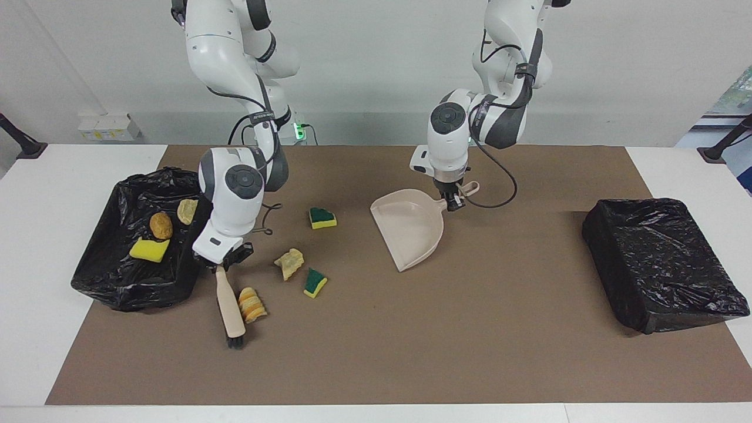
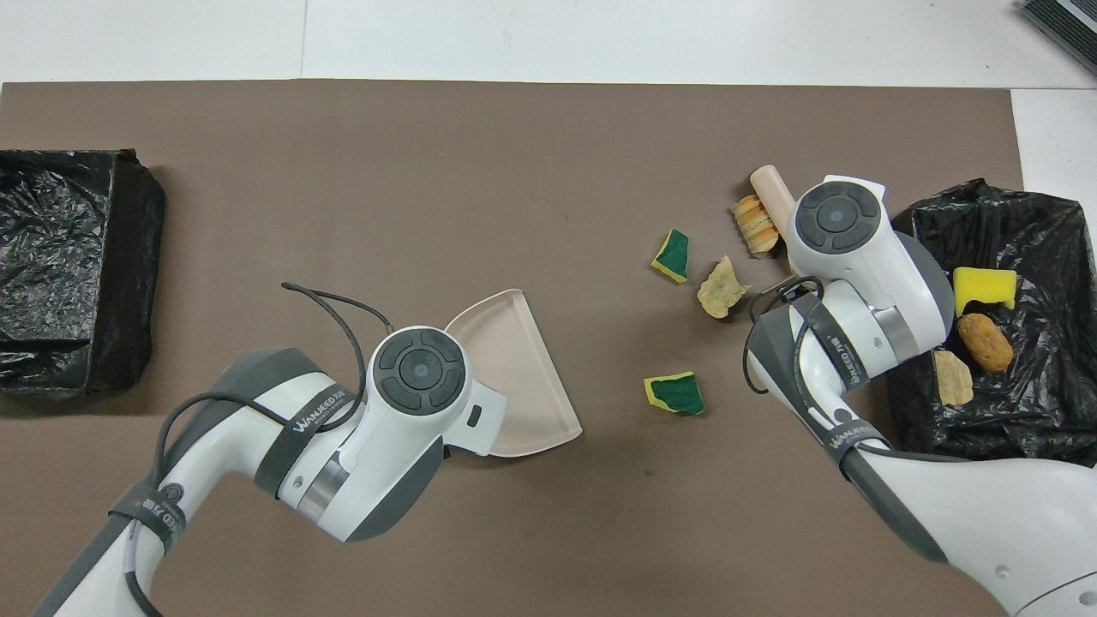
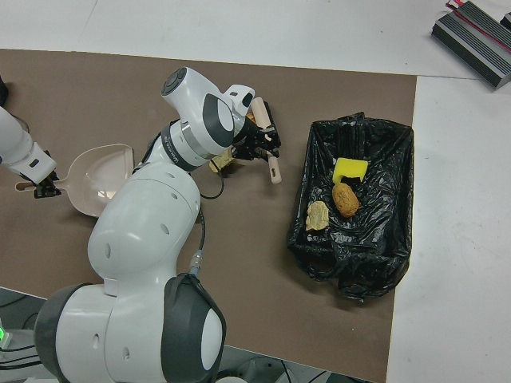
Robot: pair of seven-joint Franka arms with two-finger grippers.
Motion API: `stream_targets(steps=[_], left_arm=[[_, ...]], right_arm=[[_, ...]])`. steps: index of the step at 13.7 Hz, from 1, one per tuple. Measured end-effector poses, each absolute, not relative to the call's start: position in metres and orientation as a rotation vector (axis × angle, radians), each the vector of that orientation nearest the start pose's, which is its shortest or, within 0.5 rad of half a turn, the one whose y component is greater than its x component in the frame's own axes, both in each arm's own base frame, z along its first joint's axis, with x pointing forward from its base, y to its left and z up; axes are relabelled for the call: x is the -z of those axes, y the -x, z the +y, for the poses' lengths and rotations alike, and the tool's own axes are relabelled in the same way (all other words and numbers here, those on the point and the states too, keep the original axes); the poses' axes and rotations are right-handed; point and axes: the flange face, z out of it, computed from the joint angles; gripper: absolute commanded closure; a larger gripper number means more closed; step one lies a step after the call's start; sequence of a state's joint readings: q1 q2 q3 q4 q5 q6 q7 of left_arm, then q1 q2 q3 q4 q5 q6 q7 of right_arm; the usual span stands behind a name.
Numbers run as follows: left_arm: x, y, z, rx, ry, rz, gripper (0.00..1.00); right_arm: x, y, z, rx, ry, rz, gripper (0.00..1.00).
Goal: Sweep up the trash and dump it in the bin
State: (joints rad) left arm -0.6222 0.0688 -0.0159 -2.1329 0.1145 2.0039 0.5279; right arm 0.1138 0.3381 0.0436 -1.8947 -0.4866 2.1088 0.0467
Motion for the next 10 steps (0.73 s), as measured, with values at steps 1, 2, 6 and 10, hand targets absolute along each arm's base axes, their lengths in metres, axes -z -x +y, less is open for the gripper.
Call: stream_targets(steps=[1,2,6,10], left_arm=[[-0.36,-0.424,-0.308,-0.297,2.472,1.731,1.0],[-0.359,-0.421,-0.306,-0.303,2.478,1.719,1.0],[-0.353,-0.402,-0.303,-0.338,2.51,1.642,1.0],[-0.352,-0.394,-0.3,-0.346,2.512,1.633,1.0]], right_arm=[[-0.318,-0.599,0.084,-0.154,3.447,-0.604,1.0],[-0.316,-0.588,0.094,-0.166,3.425,-0.516,1.0],[-0.309,-0.548,0.141,-0.262,3.315,-0.3,1.0],[-0.3,-0.516,0.204,-0.353,3.23,-0.312,1.0]])
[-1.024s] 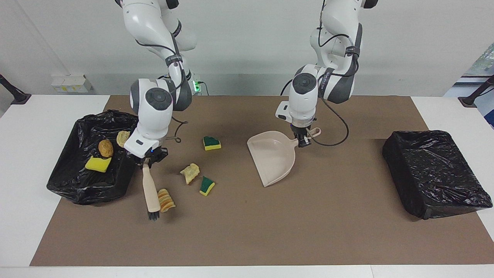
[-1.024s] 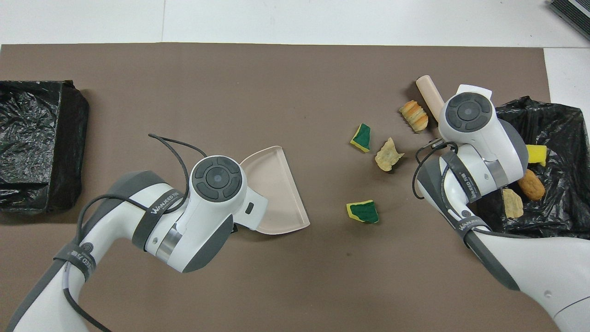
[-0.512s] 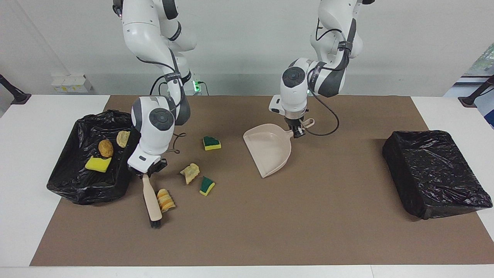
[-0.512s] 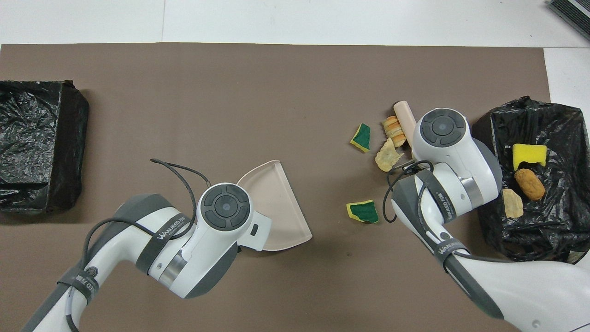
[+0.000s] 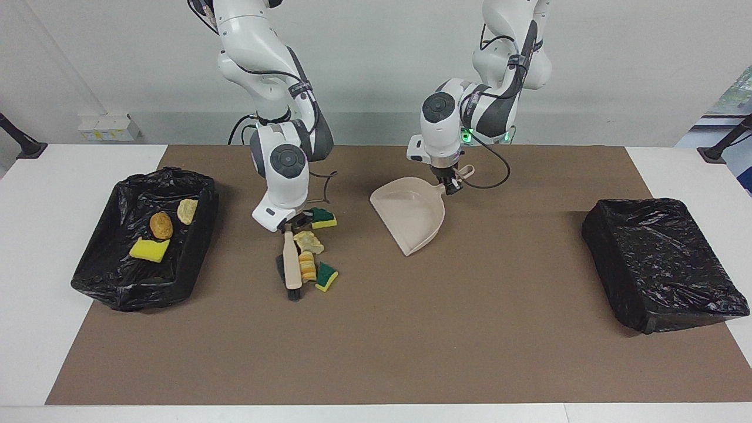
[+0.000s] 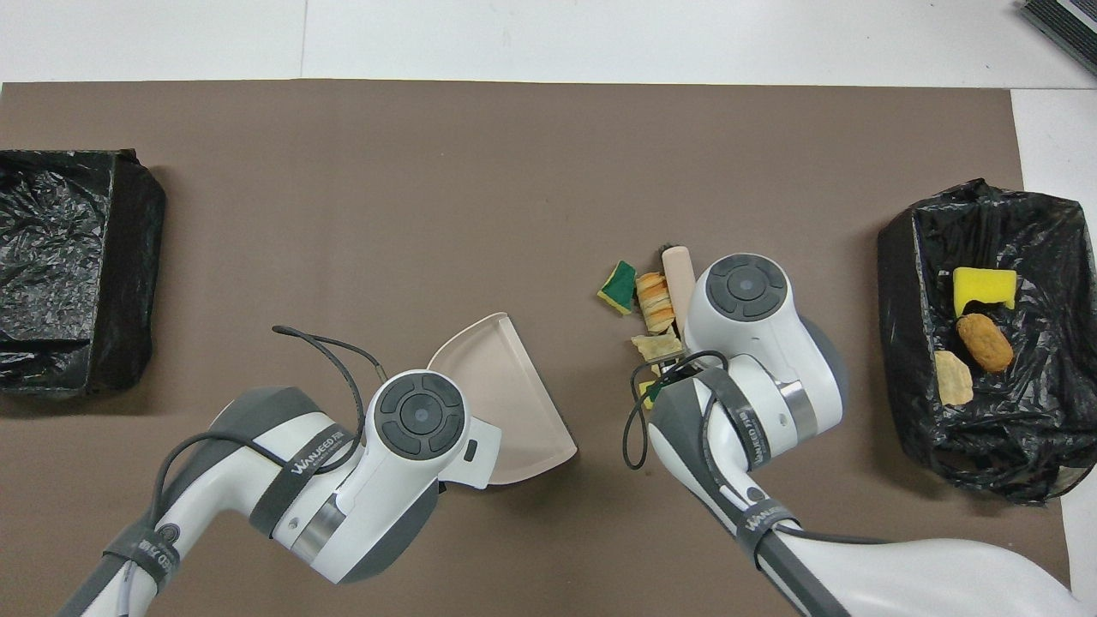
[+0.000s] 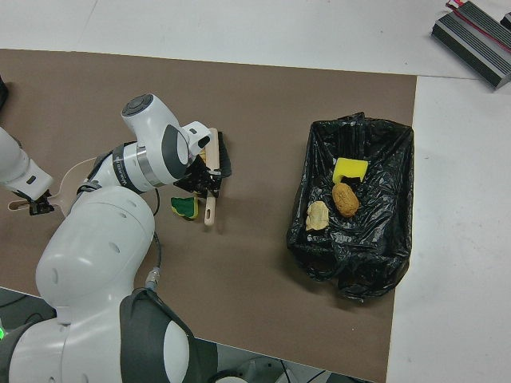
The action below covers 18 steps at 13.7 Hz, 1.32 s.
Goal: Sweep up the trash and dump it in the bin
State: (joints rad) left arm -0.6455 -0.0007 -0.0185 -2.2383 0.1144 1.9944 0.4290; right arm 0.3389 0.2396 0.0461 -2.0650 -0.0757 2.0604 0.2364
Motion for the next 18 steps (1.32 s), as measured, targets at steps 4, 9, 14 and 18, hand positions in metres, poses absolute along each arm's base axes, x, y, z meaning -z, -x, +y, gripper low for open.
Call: stream_targets(steps=[4,9,14,18], left_arm=[[-0.352,-0.394,-0.299,-0.347,2.513,1.632,1.0],[-0.352,-0.396,-0.298,-0.342,2.517,1.628,1.0],[-0.351,-0.398,-0.295,-0.336,2.522,1.625,1.0],[-0.352,-0.402,-0.291,-0.332,2.531,1.615,1.0]], right_arm=[[-0.302,-0.477,0.258,-0.43,3.128,-0.397,1.0],[-0.312,-0.431,0.297,-0.578,2.942,-0.516,1.0],[-0.324,-0.413,0.328,-0.61,2.788,-0.409,1.0],[-0.352,-0.416,0.328,-0.61,2.714,-0.37,1.0]])
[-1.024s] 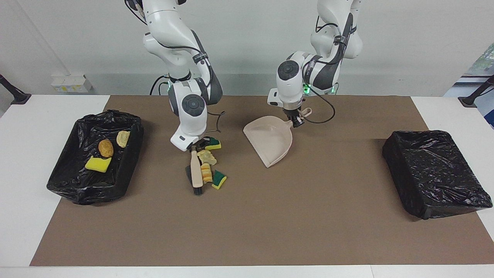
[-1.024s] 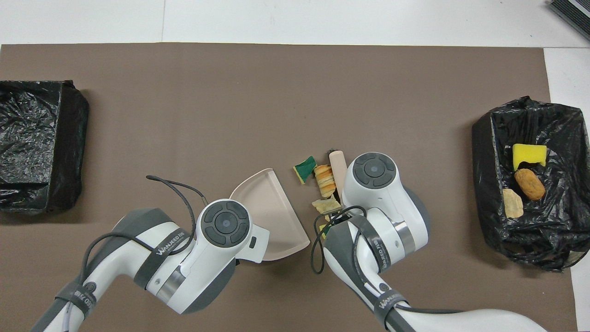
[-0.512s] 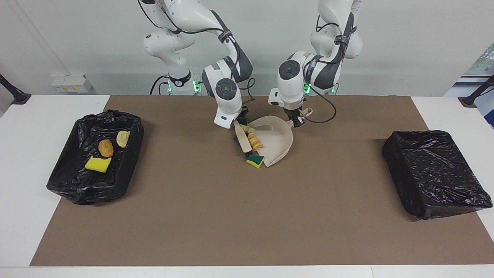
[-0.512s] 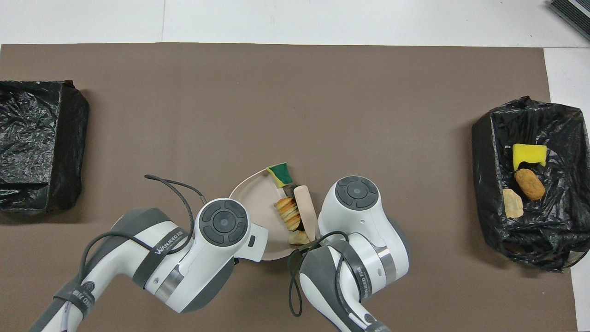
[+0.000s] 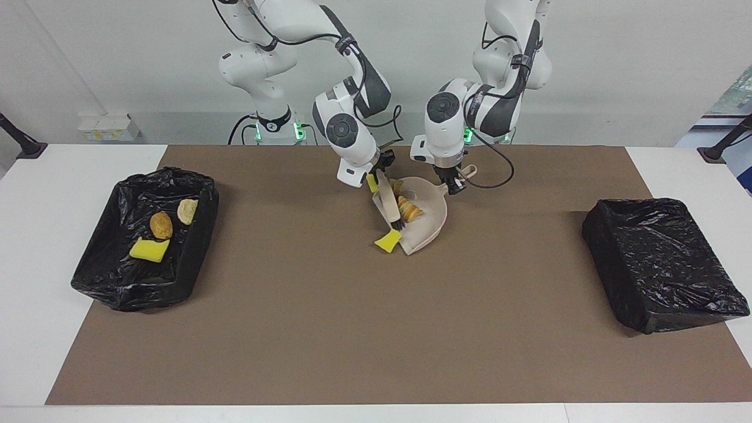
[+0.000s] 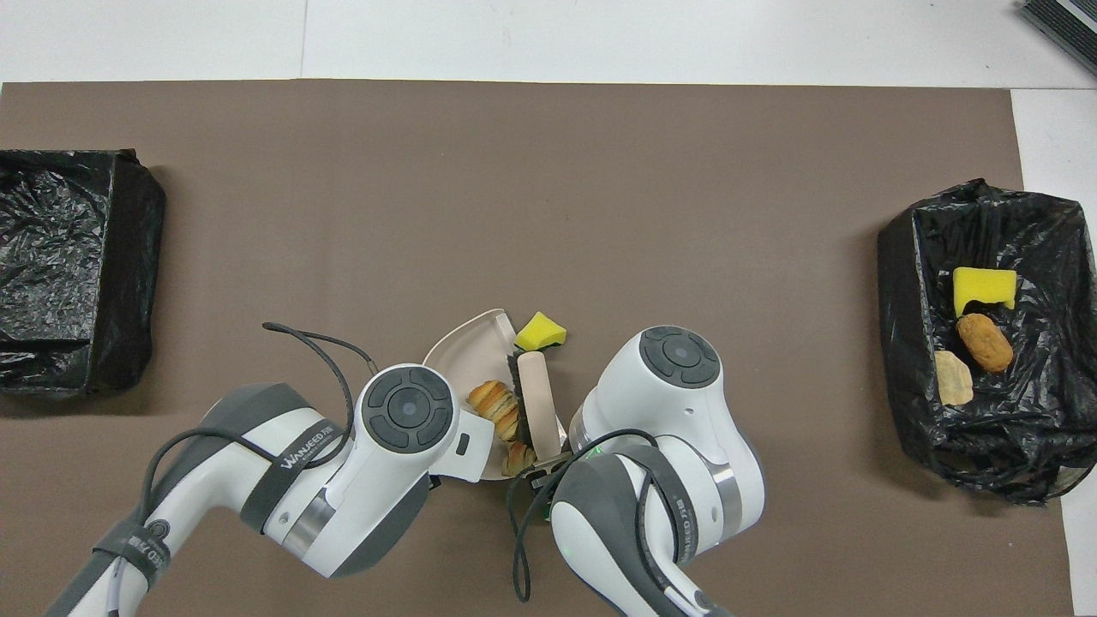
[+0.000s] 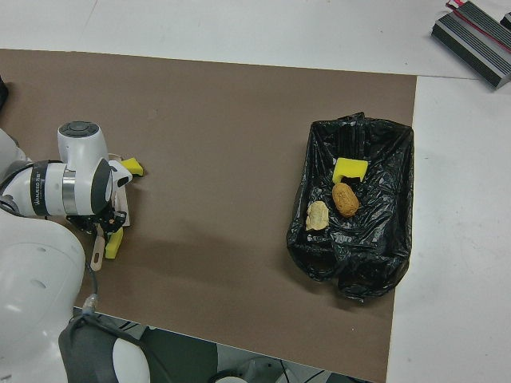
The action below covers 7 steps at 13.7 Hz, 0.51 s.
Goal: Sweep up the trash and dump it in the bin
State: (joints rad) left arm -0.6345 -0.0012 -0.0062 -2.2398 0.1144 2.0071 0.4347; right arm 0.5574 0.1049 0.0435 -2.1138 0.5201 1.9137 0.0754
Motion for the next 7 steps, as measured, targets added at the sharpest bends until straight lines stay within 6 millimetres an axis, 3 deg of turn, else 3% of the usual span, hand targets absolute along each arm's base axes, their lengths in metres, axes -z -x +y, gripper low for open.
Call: stream_targets(steps=[4,7], left_arm=[[-0.359,-0.414,-0.273,-0.34,2.56,1.577,1.0],[-0.371,-0.412,-0.259,-0.392,2.548,1.59,1.0]], right_arm=[[-0.406,-0.428,0.291,-0.623,2.681,-0.334,1.0],[-0.415,-0.444,0.259,-0.6,2.751,-0.326,1.0]])
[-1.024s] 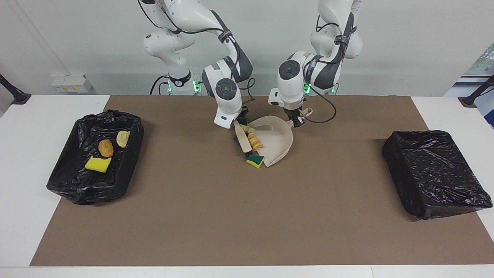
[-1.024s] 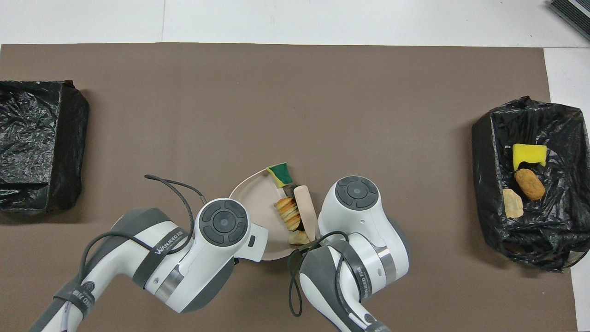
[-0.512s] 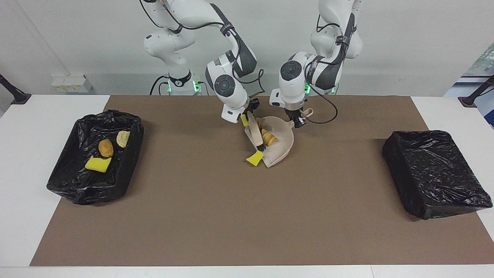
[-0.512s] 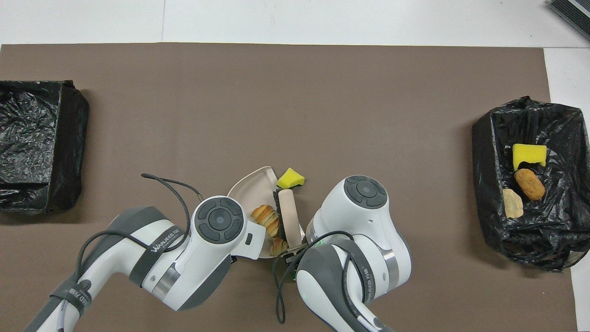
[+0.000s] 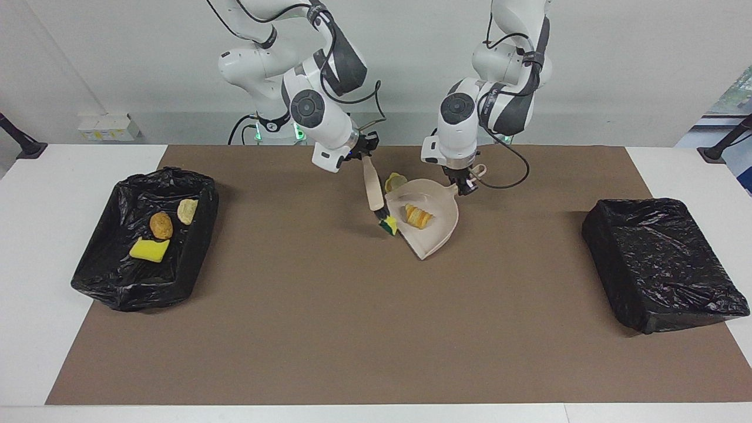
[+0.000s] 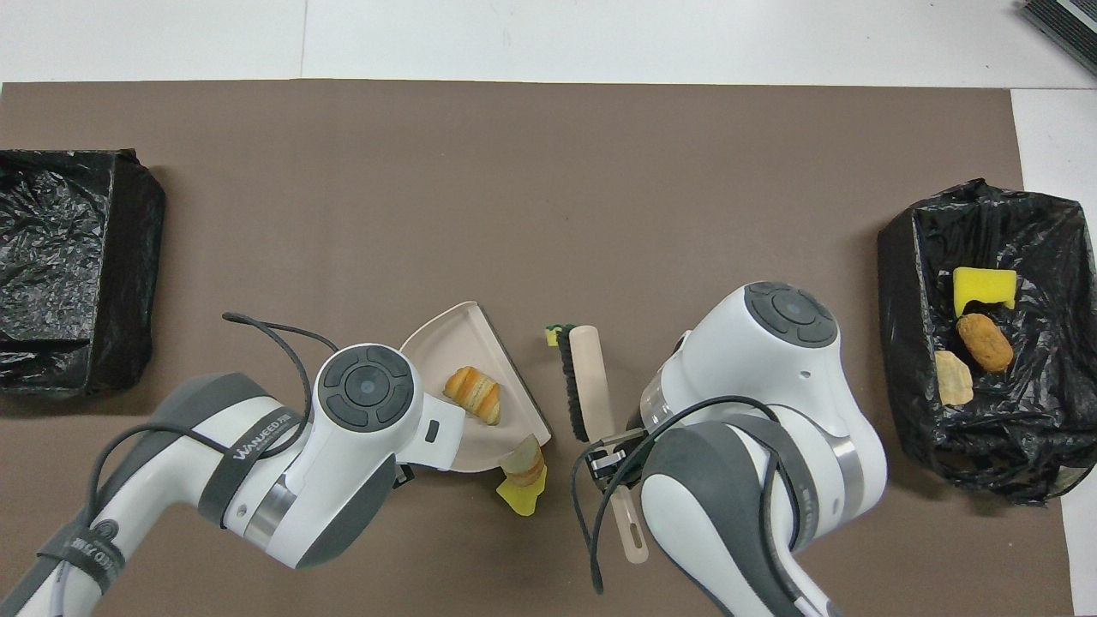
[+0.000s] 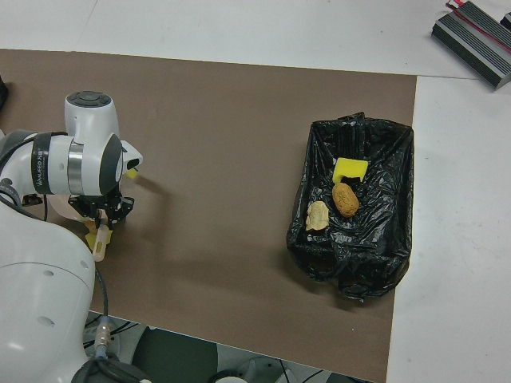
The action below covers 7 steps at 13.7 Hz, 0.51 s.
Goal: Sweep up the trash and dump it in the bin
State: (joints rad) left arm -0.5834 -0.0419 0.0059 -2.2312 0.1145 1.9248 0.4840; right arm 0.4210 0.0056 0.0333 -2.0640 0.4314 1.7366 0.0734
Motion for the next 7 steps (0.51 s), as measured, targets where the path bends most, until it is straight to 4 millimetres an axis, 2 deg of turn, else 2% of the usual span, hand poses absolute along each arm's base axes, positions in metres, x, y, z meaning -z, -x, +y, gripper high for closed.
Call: stream_targets(steps=[3,6,7], left_arm=[[-0.388,-0.416,-0.245,-0.387,2.561,1.571,1.0],[-0.426,-0.441,-0.221,-0.347,2.584,1.519,1.0],[-0.439,-0.442,-0.213,-0.379,2.585,1.514,1.0]], right_arm=[[-0.409,-0.455,0.236,-0.586,2.83,-0.327,1.0],[-0.399,-0.471,0.194,-0.581,2.902,-0.263,1.0],[-0.394,-0.474,0.181,-0.586,2.919,-0.238,1.0]])
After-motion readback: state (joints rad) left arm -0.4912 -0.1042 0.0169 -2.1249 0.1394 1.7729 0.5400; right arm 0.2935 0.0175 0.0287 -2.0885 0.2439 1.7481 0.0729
